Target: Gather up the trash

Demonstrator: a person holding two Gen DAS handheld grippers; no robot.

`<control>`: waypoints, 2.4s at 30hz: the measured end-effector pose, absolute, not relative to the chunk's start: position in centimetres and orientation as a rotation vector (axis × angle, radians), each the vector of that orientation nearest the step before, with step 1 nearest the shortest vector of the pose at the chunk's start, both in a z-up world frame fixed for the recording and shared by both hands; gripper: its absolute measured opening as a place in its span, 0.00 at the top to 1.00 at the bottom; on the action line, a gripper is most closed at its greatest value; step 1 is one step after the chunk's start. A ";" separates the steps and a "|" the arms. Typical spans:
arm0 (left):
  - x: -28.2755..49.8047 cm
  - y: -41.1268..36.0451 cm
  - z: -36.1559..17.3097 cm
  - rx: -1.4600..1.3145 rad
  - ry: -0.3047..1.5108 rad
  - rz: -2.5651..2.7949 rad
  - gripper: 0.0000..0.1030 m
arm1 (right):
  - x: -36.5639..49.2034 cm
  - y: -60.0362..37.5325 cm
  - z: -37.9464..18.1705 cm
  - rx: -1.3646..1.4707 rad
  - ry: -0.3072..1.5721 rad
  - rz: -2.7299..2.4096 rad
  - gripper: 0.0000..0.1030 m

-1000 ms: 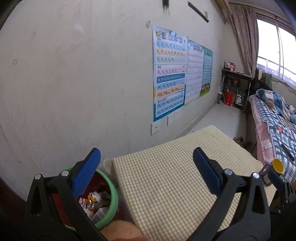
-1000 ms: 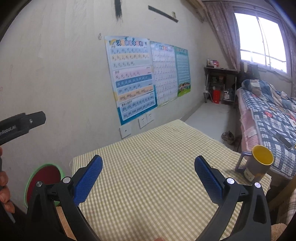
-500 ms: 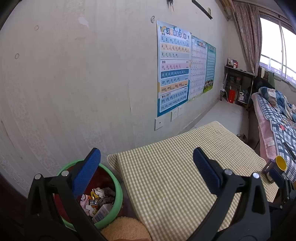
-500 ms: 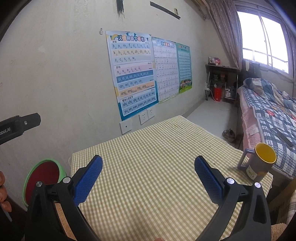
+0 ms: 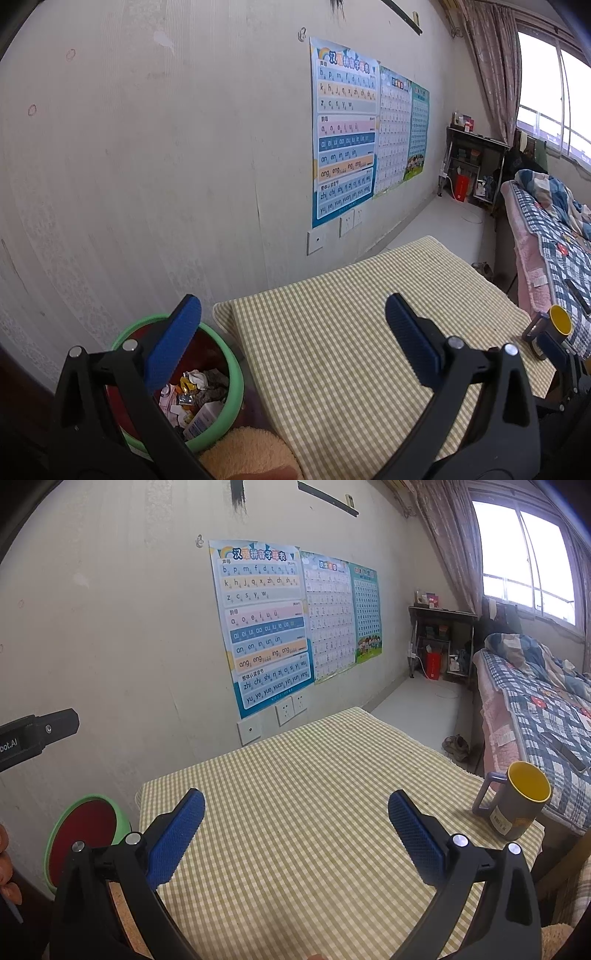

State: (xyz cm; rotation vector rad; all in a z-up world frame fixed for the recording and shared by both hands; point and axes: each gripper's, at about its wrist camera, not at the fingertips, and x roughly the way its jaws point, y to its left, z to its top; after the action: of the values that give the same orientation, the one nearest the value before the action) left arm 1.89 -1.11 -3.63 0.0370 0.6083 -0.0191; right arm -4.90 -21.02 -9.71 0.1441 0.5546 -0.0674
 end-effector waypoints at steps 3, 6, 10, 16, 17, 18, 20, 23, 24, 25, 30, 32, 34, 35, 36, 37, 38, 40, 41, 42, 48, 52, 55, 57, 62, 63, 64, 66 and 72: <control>1.9 -1.2 -3.7 0.039 0.612 -0.019 0.05 | -4.9 -21.0 -9.7 0.143 0.554 -0.068 0.06; 1.9 -1.1 -3.8 0.036 0.614 -0.020 0.05 | -4.9 -21.0 -9.8 0.143 0.556 -0.068 0.06; 2.0 -1.1 -3.8 0.035 0.615 -0.019 0.05 | -4.9 -21.0 -10.0 0.140 0.562 -0.066 0.07; 2.1 -1.0 -4.0 0.039 0.620 -0.022 0.05 | -4.7 -20.8 -10.3 0.136 0.572 -0.062 0.07; 2.1 -1.0 -3.9 0.039 0.620 -0.022 0.05 | -4.7 -20.8 -10.3 0.137 0.573 -0.062 0.06; 2.1 -1.0 -3.9 0.040 0.619 -0.022 0.05 | -4.7 -20.8 -10.4 0.137 0.574 -0.061 0.06; 2.1 -1.0 -3.9 0.038 0.619 -0.021 0.05 | -4.6 -20.7 -10.5 0.137 0.577 -0.061 0.06; 2.1 -1.0 -3.9 0.039 0.624 -0.020 0.05 | -4.6 -20.7 -10.6 0.137 0.580 -0.062 0.07; 2.0 -1.0 -4.0 0.039 0.626 -0.019 0.05 | -4.6 -20.7 -10.7 0.137 0.582 -0.063 0.06; 2.0 -1.0 -4.0 0.039 0.629 -0.018 0.05 | -4.5 -20.7 -10.7 0.138 0.585 -0.064 0.06; 2.3 -1.0 -4.1 0.034 0.639 -0.024 0.05 | -4.3 -20.8 -10.9 0.144 0.593 -0.071 0.06; 2.3 -1.0 -4.2 0.037 0.639 -0.026 0.05 | -4.3 -20.8 -11.0 0.144 0.594 -0.073 0.07; 2.3 -1.1 -4.2 0.040 0.640 -0.028 0.05 | -4.3 -20.8 -11.0 0.143 0.593 -0.072 0.06; 2.2 -1.1 -4.3 0.040 0.640 -0.029 0.05 | -4.3 -20.8 -11.0 0.143 0.593 -0.072 0.06; 2.2 -1.1 -4.3 0.040 0.641 -0.032 0.05 | -4.3 -20.9 -11.0 0.142 0.593 -0.072 0.07; 2.2 -1.2 -4.3 0.040 0.641 -0.033 0.05 | -4.3 -20.9 -11.0 0.142 0.591 -0.073 0.06; 2.2 -1.2 -4.3 0.040 0.641 -0.034 0.05 | -4.3 -20.9 -10.9 0.143 0.590 -0.074 0.06; 2.2 -1.3 -4.4 0.042 0.641 -0.034 0.05 | -4.3 -21.0 -10.9 0.146 0.588 -0.076 0.07; 2.2 -1.3 -4.4 0.042 0.641 -0.034 0.05 | -4.3 -21.0 -10.9 0.147 0.586 -0.078 0.07; 2.2 -1.2 -4.4 0.041 0.642 -0.033 0.05 | -4.4 -21.0 -10.8 0.148 0.584 -0.080 0.07; 2.2 -1.0 -4.7 0.033 0.650 -0.026 0.05 | -4.5 -21.3 -10.9 0.154 0.583 -0.087 0.07; 2.2 -1.0 -4.7 0.032 0.650 -0.026 0.05 | -4.5 -21.5 -10.9 0.156 0.583 -0.089 0.07; 2.2 -1.0 -4.8 0.026 0.657 -0.030 0.05 | -4.5 -21.4 -10.9 0.156 0.583 -0.089 0.06; 2.3 -0.9 -4.8 0.027 0.656 -0.030 0.05 | -4.5 -21.4 -10.9 0.156 0.584 -0.089 0.07; 2.3 -0.9 -4.9 0.027 0.657 -0.029 0.05 | -4.5 -21.4 -11.0 0.153 0.586 -0.090 0.07; 2.3 -0.9 -4.9 0.026 0.658 -0.030 0.05 | -4.5 -21.5 -11.0 0.154 0.586 -0.089 0.07; 2.3 -1.0 -5.0 0.026 0.659 -0.030 0.05 | -4.5 -21.4 -11.1 0.153 0.586 -0.089 0.07; 2.3 -1.0 -4.9 0.025 0.657 -0.033 0.05 | -4.5 -21.4 -11.1 0.154 0.587 -0.090 0.07; 2.1 -1.0 -5.3 0.009 0.660 -0.052 0.05 | -3.9 -21.6 -12.0 0.178 0.637 -0.083 0.07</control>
State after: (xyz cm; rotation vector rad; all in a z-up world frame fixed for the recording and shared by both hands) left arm 2.06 -1.00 -5.30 0.0089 0.6604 -0.0515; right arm -3.93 -21.60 -12.00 0.1776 0.6374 -0.0827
